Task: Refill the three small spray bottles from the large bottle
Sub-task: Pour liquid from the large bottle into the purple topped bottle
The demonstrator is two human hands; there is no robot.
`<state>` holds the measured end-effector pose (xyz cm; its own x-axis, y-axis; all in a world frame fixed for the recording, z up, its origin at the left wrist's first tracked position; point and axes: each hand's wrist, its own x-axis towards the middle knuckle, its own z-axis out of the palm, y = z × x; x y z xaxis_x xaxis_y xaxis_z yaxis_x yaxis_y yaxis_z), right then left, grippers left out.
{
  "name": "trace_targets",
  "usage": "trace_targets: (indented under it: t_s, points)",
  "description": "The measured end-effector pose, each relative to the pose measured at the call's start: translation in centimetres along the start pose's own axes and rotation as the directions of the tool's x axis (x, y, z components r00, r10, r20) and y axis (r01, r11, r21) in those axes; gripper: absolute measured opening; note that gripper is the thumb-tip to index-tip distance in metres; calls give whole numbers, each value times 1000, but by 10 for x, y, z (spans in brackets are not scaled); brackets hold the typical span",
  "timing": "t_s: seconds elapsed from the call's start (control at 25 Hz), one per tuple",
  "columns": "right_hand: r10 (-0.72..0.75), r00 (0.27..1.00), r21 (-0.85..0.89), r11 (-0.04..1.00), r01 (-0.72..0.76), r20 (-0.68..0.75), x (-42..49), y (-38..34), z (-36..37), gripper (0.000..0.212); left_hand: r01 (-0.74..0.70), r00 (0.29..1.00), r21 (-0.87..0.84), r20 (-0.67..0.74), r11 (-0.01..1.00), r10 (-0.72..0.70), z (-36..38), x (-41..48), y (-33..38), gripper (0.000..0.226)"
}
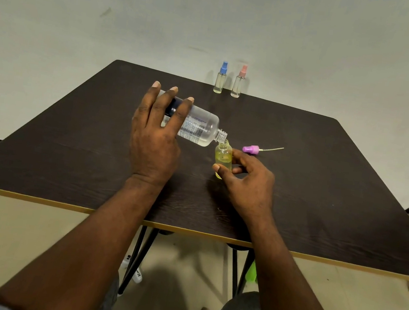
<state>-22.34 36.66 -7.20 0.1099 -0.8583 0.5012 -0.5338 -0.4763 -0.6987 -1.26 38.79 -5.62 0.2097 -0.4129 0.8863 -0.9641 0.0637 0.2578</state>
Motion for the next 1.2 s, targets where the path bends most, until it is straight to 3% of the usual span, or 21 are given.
trace_targets:
  t_s: [1.2]
  points:
    - [33, 999, -6, 999, -33, 12, 1, -1, 1, 52, -10, 1000, -2, -10, 1000, 10, 0, 0, -2, 72]
